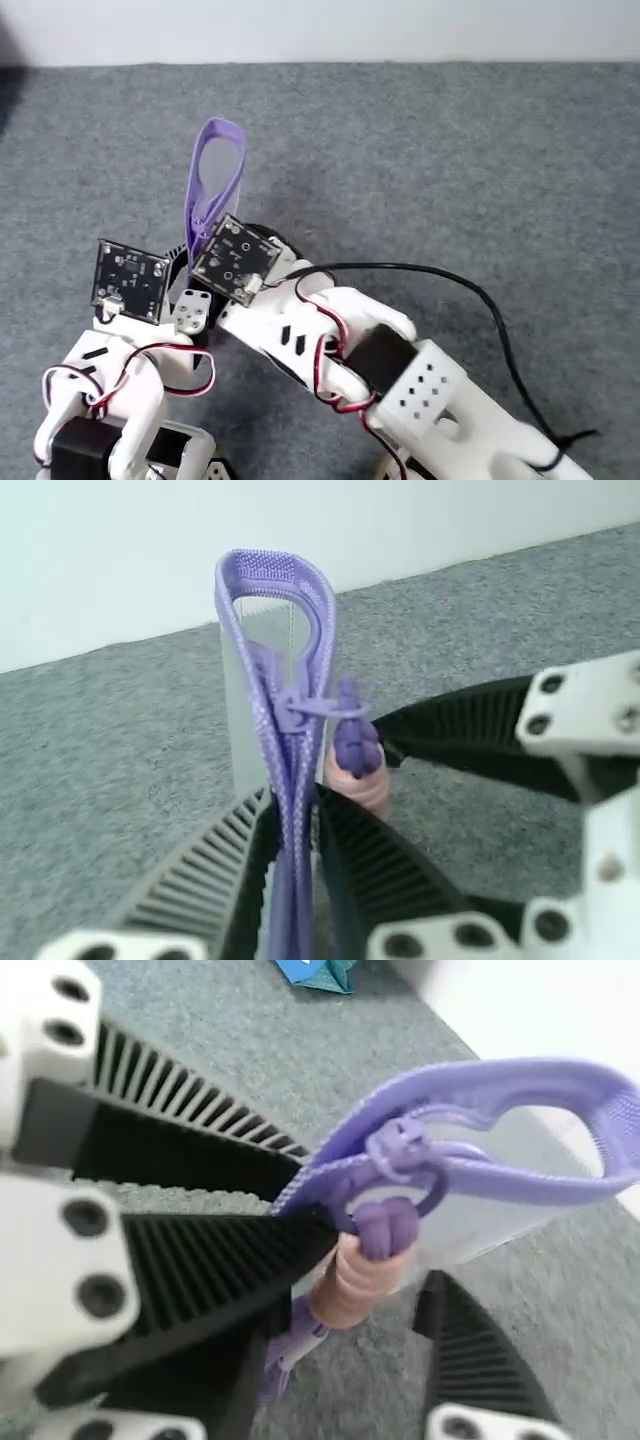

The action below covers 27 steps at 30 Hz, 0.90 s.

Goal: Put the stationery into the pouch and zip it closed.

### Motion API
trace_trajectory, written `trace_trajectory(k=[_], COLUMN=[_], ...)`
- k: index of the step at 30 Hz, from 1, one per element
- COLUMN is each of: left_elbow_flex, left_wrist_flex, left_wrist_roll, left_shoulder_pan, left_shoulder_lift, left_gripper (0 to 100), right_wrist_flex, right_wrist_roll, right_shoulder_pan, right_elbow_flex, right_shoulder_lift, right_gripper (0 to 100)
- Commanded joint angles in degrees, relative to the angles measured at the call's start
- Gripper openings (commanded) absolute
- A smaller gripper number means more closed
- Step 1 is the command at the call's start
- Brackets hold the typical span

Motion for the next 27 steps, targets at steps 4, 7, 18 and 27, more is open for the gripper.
trace_trajectory(k=[4,7,18,27], left_elbow_flex=[-0.4,-0.4,-0.4,-0.4], left_wrist_flex=[-1.2,-1.1,-1.1,-1.1], left_wrist_roll=[-0.4,-0.4,-0.4,-0.4], left_shoulder_pan=[0.2,0.1,0.0,0.0], left_shoulder_lift=[-0.2,-0.2,-0.2,-0.2], left_gripper=[2,2,2,14], right_wrist_flex=[-4.3,-3.8,0.5,7.3], right_wrist_roll=[0.5,0.5,4.3,7.3], right_shoulder_pan=[-1.4,0.3,6.5,5.8], right_elbow_flex=[-3.8,-3.9,-3.6,-3.5], right_shoulder_lift=[0.0,0.0,-5.5,-9.6], right_gripper=[0.9,0.9,0.9,0.8])
